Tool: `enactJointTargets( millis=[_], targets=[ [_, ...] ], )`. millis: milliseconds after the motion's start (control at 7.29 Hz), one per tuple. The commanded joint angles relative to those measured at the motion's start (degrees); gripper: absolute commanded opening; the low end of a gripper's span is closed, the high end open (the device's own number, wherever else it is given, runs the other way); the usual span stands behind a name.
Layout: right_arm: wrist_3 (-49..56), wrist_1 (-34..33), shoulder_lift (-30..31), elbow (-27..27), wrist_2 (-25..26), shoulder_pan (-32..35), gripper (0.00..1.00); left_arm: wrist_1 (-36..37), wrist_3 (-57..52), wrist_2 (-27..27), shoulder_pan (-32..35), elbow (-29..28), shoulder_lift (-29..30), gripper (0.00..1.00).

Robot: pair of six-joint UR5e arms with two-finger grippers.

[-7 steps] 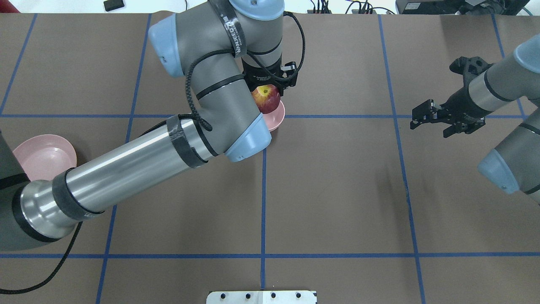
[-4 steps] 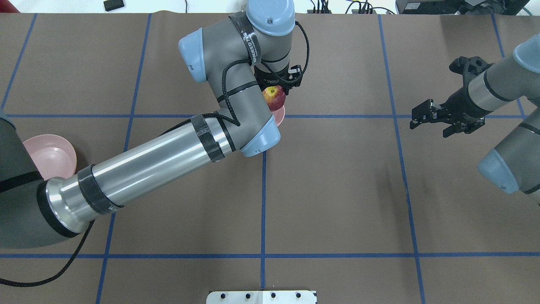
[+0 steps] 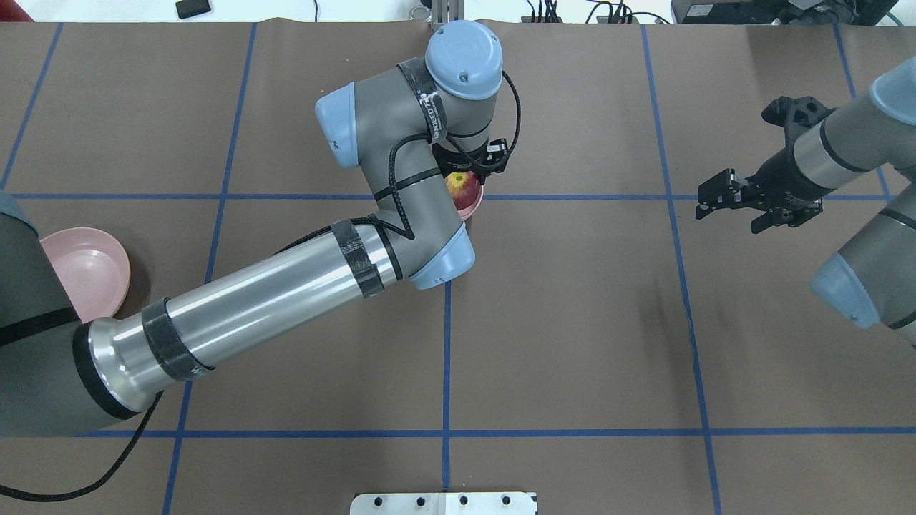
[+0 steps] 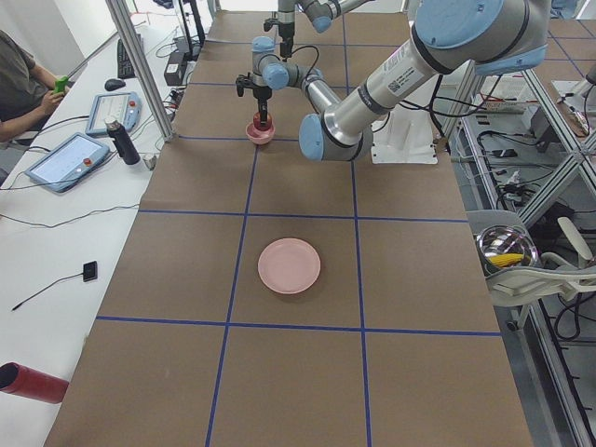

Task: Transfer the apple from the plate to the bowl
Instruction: 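Lower the apple into the pink bowl with the left gripper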

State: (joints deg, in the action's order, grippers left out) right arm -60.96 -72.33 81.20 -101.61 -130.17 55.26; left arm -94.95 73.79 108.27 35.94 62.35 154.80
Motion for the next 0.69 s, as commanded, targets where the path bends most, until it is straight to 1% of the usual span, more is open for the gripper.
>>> enactJointTargets(
  millis=[0,137,275,549],
  targets=[
    [-0.03,0.0,0.1,0.09,0.01,-0.06,1.0,-0.32,0.04,-0.07,-0.08,-0.47,-0.2,0.0],
    [-0.03,0.0,0.27,0.01,0.09,-0.15,1.0,-1.88,0.04,-0.07,-0.08,-1.35,-0.2,0.03],
    [-0.03,0.0,0.36,0.01,0.35,-0.24,1.0,-3.99,0.04,-0.25,-0.08,-3.01,-0.2,0.03],
    [-0.12,0.0,0.28,-0.08,0.36,-0.24,1.0,-4.54,-0.05,-0.34,-0.08,-3.46,-0.29,0.03]
  ],
)
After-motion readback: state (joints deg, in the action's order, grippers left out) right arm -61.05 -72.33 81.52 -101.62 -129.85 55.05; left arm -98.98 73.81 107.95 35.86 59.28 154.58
